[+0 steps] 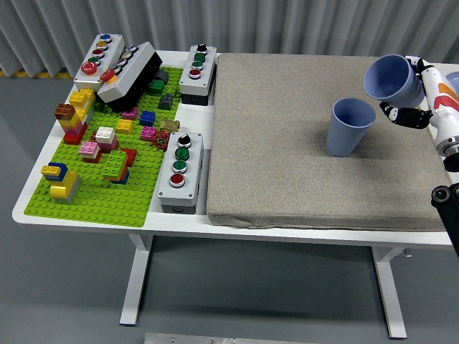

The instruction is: Pick cup pour cup place

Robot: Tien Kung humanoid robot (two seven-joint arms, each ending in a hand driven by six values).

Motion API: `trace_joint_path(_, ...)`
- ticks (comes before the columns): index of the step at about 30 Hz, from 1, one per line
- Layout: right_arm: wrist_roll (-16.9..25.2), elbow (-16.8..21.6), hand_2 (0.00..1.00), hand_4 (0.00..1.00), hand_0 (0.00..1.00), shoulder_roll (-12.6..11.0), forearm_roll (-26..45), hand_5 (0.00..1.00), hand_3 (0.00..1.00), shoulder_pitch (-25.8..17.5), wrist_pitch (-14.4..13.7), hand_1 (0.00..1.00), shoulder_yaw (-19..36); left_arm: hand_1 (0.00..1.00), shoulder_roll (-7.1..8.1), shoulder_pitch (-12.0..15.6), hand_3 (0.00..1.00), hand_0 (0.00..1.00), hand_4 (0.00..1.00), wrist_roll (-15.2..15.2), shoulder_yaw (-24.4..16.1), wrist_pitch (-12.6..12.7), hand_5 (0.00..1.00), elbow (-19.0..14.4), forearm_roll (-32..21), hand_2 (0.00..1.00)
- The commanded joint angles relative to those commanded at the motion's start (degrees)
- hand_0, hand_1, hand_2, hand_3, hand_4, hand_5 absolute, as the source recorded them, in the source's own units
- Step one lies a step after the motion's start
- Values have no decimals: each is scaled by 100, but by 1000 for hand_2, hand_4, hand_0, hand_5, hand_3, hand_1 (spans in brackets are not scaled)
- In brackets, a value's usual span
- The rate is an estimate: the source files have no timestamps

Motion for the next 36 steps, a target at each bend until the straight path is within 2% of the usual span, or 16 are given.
trace_joint_path(12,-11,3,487,707,735,-104,-36,56,563,-16,-154,592,-214,836,-1,-5,797,863,639,-1,-9,0,882,5,1,909)
trace_joint_path(22,13,20,490,708,746,-475,33,58,562,7,-246,595,-567,836,-1,-25,797,863,639,-7,-5,0,885,8,-15,909)
trace_joint_path(36,-41,46,489,705,748,-591,30,61,563,21,-322,596,-849,836,1,-25,797,863,639,-4,-16,1,885,10,-11,909)
